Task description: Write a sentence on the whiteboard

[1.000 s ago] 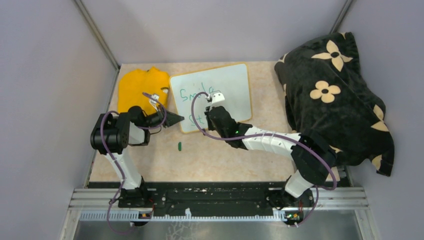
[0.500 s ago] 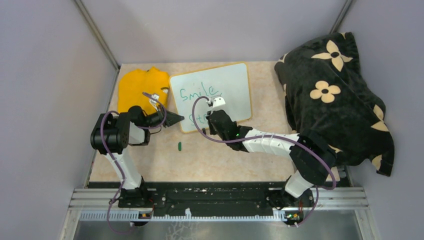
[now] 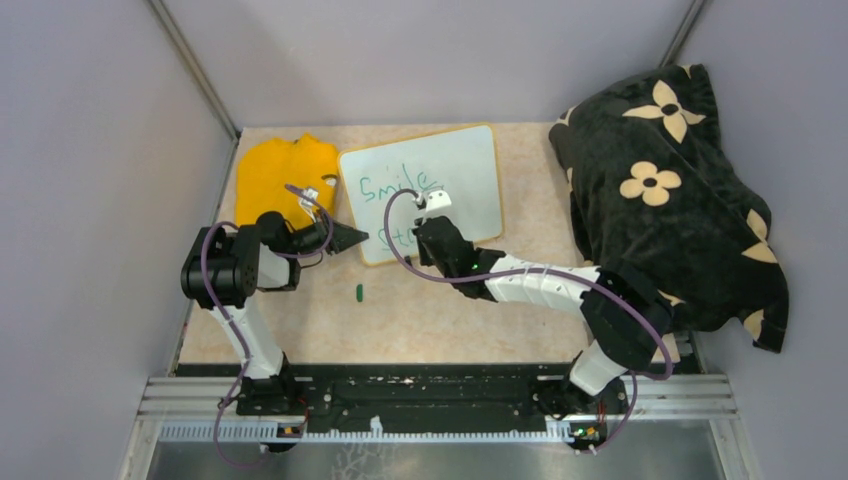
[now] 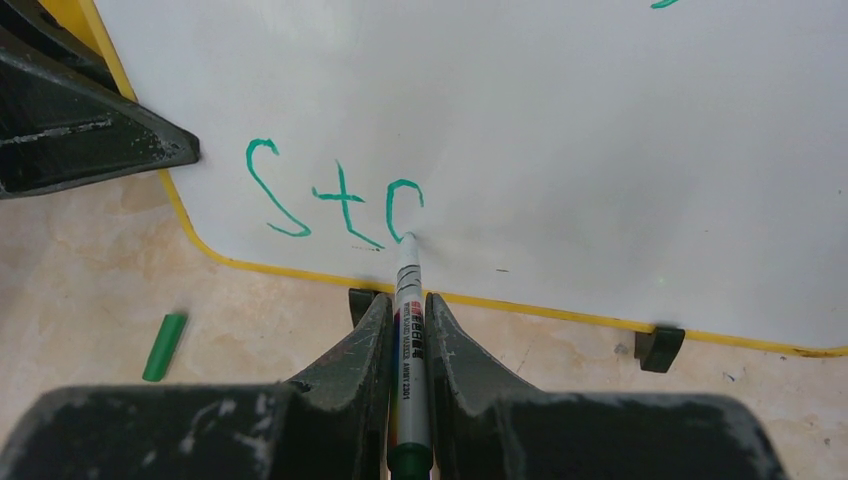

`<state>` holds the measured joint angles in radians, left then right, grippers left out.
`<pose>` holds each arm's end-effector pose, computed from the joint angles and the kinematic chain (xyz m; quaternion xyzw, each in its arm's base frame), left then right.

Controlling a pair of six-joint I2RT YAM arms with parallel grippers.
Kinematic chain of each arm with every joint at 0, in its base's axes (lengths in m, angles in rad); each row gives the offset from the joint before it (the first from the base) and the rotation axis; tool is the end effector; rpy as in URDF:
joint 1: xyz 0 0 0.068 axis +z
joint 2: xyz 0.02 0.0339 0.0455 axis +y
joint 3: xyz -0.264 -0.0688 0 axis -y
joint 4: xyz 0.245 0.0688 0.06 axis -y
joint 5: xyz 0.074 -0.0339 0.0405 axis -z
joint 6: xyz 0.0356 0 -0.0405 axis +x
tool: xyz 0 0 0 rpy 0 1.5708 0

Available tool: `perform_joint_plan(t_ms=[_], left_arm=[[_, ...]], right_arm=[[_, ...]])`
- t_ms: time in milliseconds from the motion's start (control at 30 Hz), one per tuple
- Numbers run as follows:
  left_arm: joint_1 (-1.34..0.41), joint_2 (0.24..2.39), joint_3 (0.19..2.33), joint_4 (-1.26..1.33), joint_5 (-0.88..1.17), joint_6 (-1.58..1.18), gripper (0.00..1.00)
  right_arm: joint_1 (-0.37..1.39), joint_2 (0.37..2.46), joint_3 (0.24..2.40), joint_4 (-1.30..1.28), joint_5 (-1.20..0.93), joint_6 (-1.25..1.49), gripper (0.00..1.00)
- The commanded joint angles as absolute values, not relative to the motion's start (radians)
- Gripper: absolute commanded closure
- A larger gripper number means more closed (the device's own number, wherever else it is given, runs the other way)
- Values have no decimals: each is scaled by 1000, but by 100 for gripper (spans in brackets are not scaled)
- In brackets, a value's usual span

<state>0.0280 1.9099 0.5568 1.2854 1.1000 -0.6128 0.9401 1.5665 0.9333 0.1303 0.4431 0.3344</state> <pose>0.3100 -0.0231 0.1301 0.1425 0.7036 -0.5335 0.4473 0.2157 0.2695 0.2297 -0.1437 0.8349 0.1434 0.5116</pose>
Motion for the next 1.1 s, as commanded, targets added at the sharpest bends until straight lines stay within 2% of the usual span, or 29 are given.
perform_joint_plan(t_ms=[0, 567, 1067], left_arm=[[27, 1936, 561, 1255, 1071, -601, 100], [28, 1936, 563, 1255, 1071, -601, 100], [28, 1936, 563, 1255, 1071, -603, 100]], right_arm=[[911, 1541, 994, 158, 517, 306, 100], [905, 1549, 1029, 163, 503, 291, 100], [905, 1526, 928, 164, 479, 332, 100]])
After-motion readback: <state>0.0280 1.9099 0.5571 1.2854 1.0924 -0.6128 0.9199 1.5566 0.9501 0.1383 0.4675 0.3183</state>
